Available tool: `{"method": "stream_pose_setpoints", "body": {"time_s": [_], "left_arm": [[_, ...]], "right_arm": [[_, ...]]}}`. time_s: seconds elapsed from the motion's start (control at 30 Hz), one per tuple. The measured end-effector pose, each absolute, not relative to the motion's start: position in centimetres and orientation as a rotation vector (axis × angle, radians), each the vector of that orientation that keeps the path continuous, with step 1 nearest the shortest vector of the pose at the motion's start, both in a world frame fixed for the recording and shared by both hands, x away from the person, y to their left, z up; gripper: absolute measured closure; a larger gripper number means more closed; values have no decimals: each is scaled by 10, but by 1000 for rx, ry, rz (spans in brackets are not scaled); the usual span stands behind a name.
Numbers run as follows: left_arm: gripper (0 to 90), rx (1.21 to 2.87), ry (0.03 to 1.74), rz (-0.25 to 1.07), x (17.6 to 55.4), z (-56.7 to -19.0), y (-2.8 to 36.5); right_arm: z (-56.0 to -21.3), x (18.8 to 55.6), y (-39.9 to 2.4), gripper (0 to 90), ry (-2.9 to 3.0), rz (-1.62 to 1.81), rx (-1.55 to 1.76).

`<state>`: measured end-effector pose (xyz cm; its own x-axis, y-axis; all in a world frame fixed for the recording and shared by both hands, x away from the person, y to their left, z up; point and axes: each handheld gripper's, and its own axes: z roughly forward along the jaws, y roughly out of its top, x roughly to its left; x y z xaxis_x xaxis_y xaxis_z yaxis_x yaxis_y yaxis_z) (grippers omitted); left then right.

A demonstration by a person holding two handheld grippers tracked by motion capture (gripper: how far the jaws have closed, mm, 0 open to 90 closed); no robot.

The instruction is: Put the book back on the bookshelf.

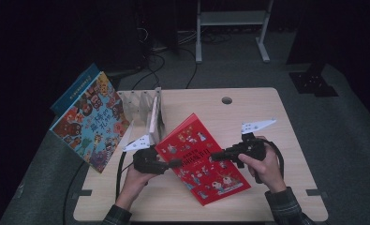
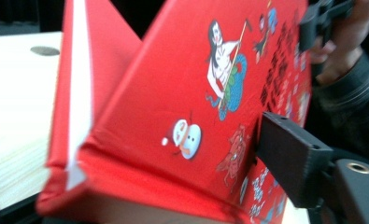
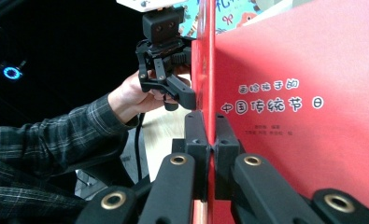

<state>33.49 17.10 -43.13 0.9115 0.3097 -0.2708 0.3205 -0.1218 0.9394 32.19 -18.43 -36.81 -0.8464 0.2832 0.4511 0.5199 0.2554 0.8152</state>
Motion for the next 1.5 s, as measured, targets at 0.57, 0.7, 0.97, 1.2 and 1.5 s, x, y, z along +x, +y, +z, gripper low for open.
{"method": "stream_pose_setpoints", "body": {"time_s": [0.57,0.7,0.97,1.2,1.5], "left_arm": [[659,1619,348,-92,339,-396,179],[739,1637,289,-107,339,-384,179],[782,1663,288,-64,336,-370,184],[794,1682,327,-3,331,-361,196],[793,1674,377,64,325,-352,215]], "right_arm": [[-386,324,-187,836,-2373,-1648,-607],[-392,324,-180,800,-2449,-1600,-574],[-401,325,-177,733,-2550,-1574,-572],[-408,328,-193,677,-2595,-1567,-673],[-421,333,-208,413,-2701,-1601,-847]]}}
